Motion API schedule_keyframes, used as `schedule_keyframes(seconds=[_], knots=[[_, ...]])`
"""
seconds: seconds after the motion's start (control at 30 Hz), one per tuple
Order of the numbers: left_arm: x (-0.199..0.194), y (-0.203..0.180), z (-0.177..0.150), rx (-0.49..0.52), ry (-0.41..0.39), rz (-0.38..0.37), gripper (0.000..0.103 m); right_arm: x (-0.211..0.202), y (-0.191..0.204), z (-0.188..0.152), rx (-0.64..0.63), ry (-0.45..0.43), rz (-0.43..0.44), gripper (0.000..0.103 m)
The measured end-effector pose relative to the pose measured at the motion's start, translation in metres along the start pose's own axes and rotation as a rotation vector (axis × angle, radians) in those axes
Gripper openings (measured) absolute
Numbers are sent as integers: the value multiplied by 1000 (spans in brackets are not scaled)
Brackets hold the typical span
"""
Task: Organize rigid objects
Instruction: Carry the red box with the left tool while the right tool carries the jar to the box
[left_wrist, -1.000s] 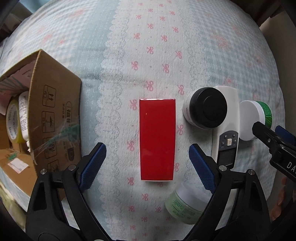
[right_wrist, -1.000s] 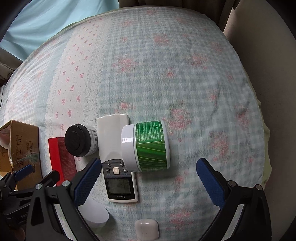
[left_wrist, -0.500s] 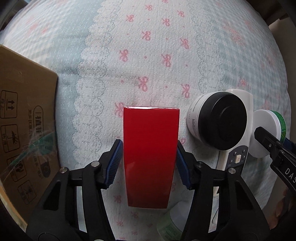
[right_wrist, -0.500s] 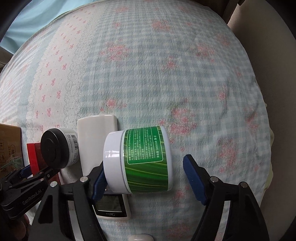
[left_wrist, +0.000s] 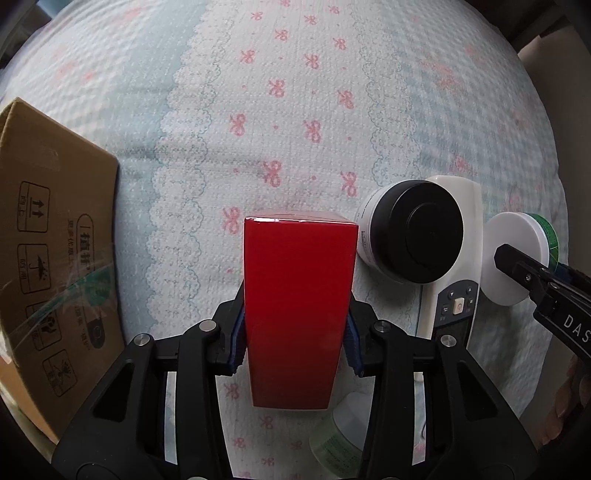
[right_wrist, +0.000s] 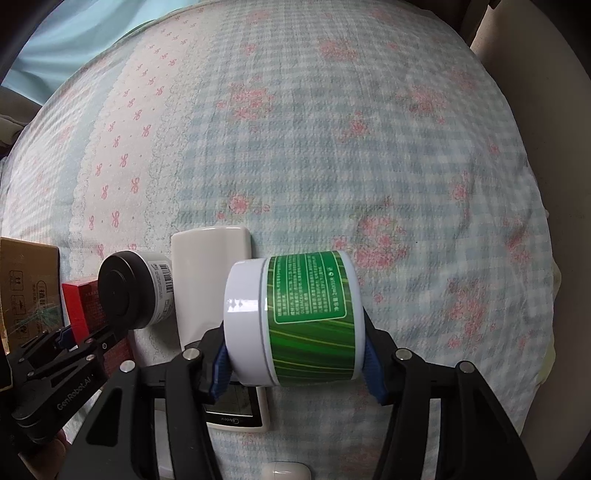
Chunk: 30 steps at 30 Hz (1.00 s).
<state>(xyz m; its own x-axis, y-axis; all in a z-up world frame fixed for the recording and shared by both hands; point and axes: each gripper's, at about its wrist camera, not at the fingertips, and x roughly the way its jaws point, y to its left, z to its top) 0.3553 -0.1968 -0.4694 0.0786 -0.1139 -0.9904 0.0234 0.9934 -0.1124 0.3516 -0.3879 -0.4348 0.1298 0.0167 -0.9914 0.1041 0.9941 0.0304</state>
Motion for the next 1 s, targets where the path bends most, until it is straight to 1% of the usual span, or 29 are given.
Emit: schedule_keyframes(seconds=[0.23, 0.4, 0.5, 0.57, 0.73, 0.83, 0.93, 1.0], knots=[[-24, -2, 5, -9, -29, -21, 38, -17, -5, -3, 3, -25, 10, 53], [-56, -2, 5, 6, -65, -38, 38, -40, -6, -9, -15, -65, 21, 53], [-81, 1, 2, 6, -93, -48, 38, -61, -6, -15, -30, -87, 22, 53], [-97, 9, -3, 5, -112, -57, 38, -75, 1, -21, -37, -101, 25, 53], [-137, 29, -8, -9, -155, -91, 38, -109, 20, -25, -59, -140, 31, 53], [-163, 44, -14, -16, -190, -93, 38, -132, 36, -27, -75, -164, 35, 53], [-187, 65, -23, -30, -221, -108, 38, -156, 53, -33, -68, -182, 82, 53], [-201, 83, -29, -36, -233, -119, 38, -170, 72, -37, -80, -198, 94, 53]])
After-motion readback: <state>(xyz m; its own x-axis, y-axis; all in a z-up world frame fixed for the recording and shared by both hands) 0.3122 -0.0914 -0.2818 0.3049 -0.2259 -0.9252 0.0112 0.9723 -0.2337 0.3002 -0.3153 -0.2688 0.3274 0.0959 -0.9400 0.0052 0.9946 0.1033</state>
